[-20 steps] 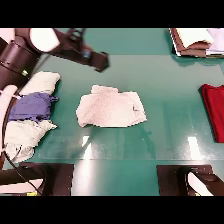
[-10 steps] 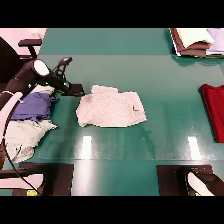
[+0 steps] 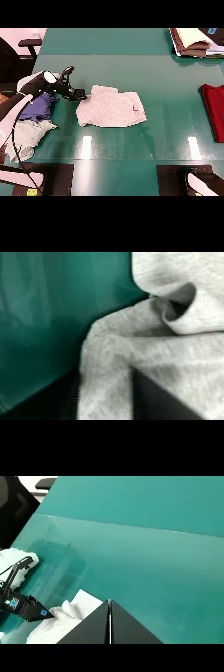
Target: Fold the shirts.
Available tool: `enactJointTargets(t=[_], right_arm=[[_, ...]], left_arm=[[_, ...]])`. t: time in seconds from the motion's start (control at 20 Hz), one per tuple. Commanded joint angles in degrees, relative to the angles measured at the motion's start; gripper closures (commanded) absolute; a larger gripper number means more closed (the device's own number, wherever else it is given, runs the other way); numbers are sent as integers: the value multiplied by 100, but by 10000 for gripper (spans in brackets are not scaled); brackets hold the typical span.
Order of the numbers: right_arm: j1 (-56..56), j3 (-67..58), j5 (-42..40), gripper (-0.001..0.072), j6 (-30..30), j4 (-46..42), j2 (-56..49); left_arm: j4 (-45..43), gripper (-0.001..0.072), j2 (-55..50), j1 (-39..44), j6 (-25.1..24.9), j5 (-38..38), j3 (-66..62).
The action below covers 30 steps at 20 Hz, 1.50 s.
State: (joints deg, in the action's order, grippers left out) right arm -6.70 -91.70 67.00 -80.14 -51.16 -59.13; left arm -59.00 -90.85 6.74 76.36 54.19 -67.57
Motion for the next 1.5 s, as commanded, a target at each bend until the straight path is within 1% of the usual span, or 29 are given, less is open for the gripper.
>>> enactJointTargets(t=[0.0, 0.15, 0.25, 0.3, 0.35, 0.4, 0.45, 0.55, 0.6, 0.7, 0.85, 0.9, 1.0, 1.1, 1.15, 1.2, 1.25, 1.3, 1.45], right_arm=[[-52, 20, 131, 697, 4, 0, -129], [177, 566, 476, 698, -2, 0, -116], [382, 1379, 730, 697, -107, -4, -127], [442, 1867, 708, 693, -105, -9, -146], [461, 2385, 654, 525, -101, -9, -238], [457, 2824, 546, 241, -83, 0, -396], [361, 3211, 400, 172, -81, 15, -638], [61, 3593, -114, 186, 68, 46, -1211], [-149, 3613, -404, 190, 114, 57, -1556], [-551, 3324, -706, 190, 116, 61, -2267], [-1003, 2472, -750, 191, 111, 66, -3309], [-1108, 2186, -752, 201, 111, 66, -3578], [-1263, 1657, -822, 278, 109, 63, -4004], [-1344, 1189, -852, 286, 105, 63, -4343], [-1357, 962, -802, 358, 103, 63, -4487], [-1377, 787, -750, 475, 105, 66, -4592], [-1414, 649, -745, 610, 111, 55, -4649], [-1423, 577, -811, 698, 116, 44, -4640], [-1392, 291, -846, 699, 118, -74, -4218]], left_arm=[[116, 679, -55, -7, -35, 131, -254], [-63, 686, 151, -7, -35, 289, -868], [-168, 686, 352, -7, -35, 332, -1331], [-181, 686, 415, -7, -33, 354, -1523], [-186, 685, 450, -7, -31, 363, -1674], [-184, 686, 450, -7, -31, 372, -1788], [-170, 686, 450, -7, -31, 367, -1814], [-166, 685, 442, -7, -28, 433, -1812], [-166, 686, 444, -7, -31, 452, -1812], [-166, 685, 444, -7, -31, 492, -1812], [-166, 686, 444, -7, -28, 498, -1812], [-166, 686, 444, -7, -28, 498, -1812], [-166, 686, 444, -7, -28, 503, -1812], [-166, 686, 444, -7, -28, 503, -1812], [-166, 685, 444, -7, -28, 514, -1812], [-164, 686, 444, -7, -26, 546, -1812], [-164, 686, 446, -7, -20, 614, -1814], [-164, 687, 463, -7, -20, 695, -1814], [-254, 687, 855, -7, -26, 669, -1871]])
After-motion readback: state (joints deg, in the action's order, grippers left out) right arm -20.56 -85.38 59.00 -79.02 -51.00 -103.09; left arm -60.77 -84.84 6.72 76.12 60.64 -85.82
